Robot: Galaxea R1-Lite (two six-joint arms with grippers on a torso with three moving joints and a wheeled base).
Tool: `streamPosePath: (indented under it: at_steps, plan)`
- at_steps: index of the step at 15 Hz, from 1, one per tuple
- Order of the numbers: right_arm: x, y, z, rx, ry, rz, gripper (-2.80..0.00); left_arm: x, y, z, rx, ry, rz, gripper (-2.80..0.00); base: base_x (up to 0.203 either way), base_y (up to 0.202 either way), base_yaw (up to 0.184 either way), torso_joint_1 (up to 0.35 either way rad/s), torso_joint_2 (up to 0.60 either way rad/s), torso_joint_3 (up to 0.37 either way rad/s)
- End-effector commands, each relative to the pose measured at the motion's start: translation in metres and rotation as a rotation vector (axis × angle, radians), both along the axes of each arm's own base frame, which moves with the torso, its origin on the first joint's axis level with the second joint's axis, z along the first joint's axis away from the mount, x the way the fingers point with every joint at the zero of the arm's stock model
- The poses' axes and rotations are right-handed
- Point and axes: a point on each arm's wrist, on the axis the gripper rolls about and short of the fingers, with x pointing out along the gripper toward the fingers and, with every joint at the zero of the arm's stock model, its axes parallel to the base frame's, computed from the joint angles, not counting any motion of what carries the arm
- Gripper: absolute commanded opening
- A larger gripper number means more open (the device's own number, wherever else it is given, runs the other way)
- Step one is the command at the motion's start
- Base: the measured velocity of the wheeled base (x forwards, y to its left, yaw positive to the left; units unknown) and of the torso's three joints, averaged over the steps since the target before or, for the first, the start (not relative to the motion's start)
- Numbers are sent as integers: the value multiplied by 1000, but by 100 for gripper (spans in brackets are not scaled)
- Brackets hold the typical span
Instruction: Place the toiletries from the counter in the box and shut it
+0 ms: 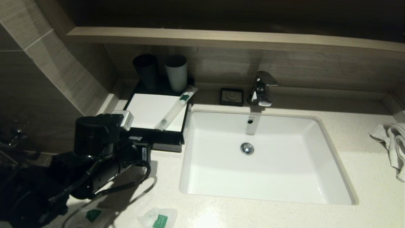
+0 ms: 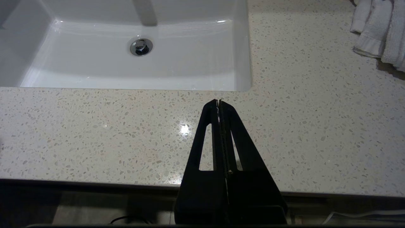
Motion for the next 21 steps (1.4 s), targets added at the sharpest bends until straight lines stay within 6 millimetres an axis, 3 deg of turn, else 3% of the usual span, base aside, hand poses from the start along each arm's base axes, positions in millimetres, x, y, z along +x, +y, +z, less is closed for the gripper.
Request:
streamPosePath:
  at_steps: [1,21]
  plan:
    - [0,0,0,0,0,0,-280,2,-1,0,-1,-2,2,-280,0,0,0,0,0,0]
    - [0,0,0,0,0,0,-280,10,-3,-4,-6,-3,34,-280,0,0,0,0,0,0]
